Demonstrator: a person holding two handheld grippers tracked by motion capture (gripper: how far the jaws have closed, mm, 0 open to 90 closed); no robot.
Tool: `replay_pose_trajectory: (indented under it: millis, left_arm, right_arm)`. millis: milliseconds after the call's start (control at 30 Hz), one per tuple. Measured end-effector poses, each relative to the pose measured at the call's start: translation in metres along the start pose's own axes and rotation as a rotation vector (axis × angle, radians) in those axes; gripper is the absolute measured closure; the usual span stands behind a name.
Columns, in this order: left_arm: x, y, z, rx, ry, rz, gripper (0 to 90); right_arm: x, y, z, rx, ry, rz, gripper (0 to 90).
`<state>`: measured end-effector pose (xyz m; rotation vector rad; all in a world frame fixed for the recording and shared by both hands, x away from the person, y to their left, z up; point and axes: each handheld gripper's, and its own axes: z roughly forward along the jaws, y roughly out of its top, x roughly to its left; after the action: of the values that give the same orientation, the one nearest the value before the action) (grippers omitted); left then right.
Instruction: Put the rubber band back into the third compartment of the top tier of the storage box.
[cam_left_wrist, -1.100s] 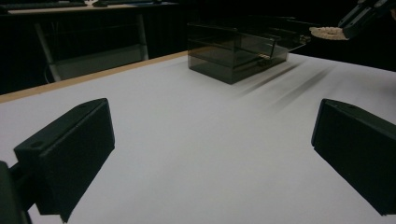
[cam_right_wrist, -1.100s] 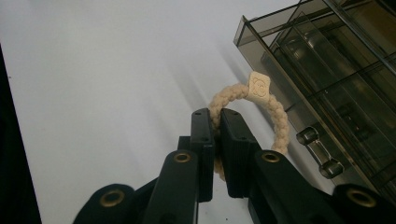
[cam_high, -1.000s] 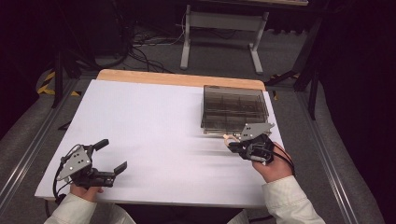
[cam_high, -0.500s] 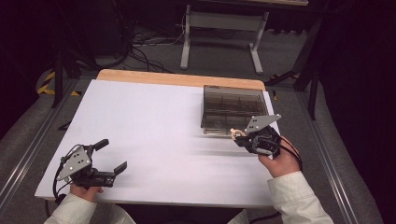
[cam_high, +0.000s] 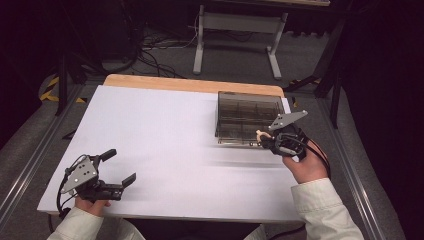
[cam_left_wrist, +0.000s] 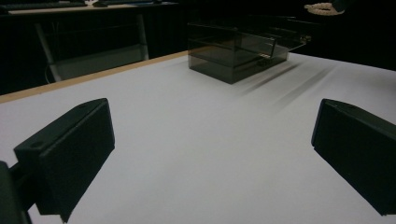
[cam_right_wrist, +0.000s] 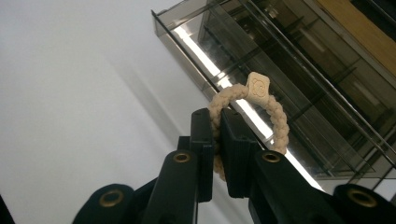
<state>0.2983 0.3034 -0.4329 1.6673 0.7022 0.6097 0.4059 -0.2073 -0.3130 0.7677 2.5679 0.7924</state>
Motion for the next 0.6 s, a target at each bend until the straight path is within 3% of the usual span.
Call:
replay_pose_trajectory:
  millis: [600]
  left_arm:
    - [0.0,0.0,0.0,-0.002,-0.001,0.0,0.2]
  right_arm:
    - [-0.022,0.005,0.004,0.066,-0.027,0.091,84.1]
